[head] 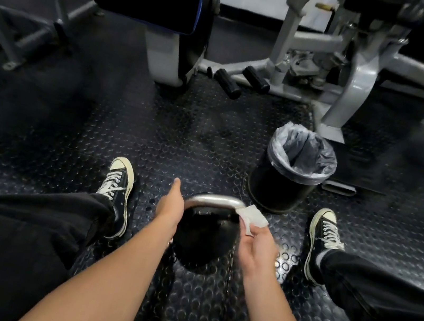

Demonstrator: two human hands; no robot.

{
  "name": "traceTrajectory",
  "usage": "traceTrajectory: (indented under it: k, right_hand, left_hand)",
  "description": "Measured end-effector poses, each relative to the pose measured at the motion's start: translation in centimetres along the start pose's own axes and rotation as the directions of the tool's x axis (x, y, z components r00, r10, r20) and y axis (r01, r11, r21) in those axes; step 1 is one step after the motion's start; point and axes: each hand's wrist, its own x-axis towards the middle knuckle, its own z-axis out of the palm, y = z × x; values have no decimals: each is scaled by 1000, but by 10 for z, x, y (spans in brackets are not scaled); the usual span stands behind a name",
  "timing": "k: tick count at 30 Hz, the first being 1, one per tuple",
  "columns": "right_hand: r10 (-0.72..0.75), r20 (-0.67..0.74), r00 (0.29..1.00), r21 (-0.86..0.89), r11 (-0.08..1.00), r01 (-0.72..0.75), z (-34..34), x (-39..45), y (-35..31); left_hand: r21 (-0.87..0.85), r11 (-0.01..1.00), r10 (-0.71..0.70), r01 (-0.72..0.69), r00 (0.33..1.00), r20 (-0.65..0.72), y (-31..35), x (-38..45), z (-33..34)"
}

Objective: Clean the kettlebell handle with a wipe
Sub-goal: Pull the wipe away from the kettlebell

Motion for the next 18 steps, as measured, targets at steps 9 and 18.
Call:
traceTrajectory:
  k: [9,18]
  right_hand:
    - [-129,306,943,-265,940,215,66,-53,-84]
    - [-182,668,721,-543,544,640,134,-160,-148]
  left_hand:
    - [210,874,408,-439,896,174,71,-94,7]
    - [-101,681,604,-725,479,637,136,-209,13]
